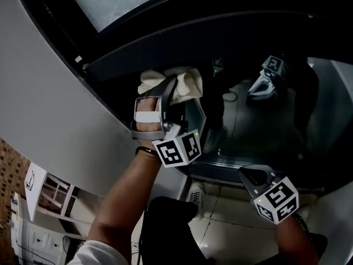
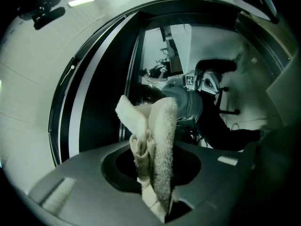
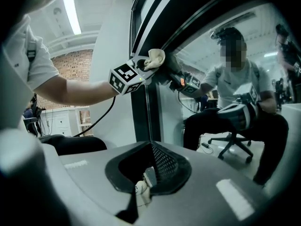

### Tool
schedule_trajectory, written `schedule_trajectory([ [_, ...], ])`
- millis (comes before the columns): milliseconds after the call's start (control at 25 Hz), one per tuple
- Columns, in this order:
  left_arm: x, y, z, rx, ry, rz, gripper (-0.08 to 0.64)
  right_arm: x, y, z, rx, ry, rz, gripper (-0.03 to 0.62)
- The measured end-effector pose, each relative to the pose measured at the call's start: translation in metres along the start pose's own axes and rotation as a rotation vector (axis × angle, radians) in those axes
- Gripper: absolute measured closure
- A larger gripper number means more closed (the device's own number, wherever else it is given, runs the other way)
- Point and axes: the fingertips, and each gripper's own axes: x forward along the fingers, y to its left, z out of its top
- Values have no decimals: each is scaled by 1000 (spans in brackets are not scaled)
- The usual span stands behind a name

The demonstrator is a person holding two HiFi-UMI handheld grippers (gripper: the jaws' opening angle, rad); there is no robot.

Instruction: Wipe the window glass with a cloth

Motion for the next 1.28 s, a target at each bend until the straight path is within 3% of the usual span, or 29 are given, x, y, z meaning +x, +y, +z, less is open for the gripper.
schedule_trajectory([
  [680, -19, -61, -11, -15, 9, -90, 449, 0, -6, -1, 17, 27, -12, 592],
  [1280, -36, -127, -10, -37, 26, -216, 449, 5, -14, -4, 40, 59, 1, 592],
])
